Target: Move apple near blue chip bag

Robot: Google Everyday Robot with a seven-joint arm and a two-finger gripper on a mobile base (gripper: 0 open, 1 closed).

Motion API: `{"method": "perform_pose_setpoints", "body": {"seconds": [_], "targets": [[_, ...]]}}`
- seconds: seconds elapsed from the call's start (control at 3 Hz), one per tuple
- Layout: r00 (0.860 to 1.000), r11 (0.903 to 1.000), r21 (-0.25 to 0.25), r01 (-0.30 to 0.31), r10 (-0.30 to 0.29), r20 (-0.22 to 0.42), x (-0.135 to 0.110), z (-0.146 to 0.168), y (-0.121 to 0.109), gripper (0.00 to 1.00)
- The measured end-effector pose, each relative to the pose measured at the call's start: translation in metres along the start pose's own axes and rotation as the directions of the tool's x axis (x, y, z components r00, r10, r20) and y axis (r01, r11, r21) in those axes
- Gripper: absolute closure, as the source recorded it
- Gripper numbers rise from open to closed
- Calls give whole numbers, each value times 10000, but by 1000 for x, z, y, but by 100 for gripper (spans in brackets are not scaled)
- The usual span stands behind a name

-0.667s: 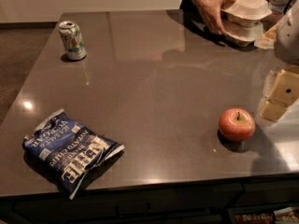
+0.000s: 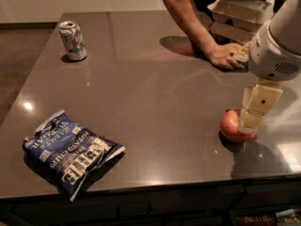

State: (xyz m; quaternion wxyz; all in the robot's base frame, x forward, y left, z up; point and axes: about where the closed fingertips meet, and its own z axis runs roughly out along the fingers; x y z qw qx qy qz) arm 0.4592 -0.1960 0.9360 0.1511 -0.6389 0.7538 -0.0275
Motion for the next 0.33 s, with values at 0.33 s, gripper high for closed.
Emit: {"method": "perform_pose_setpoints", "body": {"seconds": [0.33], "targets": [[10000,10000,1,1,-1,0,0,0,0,0]]}}
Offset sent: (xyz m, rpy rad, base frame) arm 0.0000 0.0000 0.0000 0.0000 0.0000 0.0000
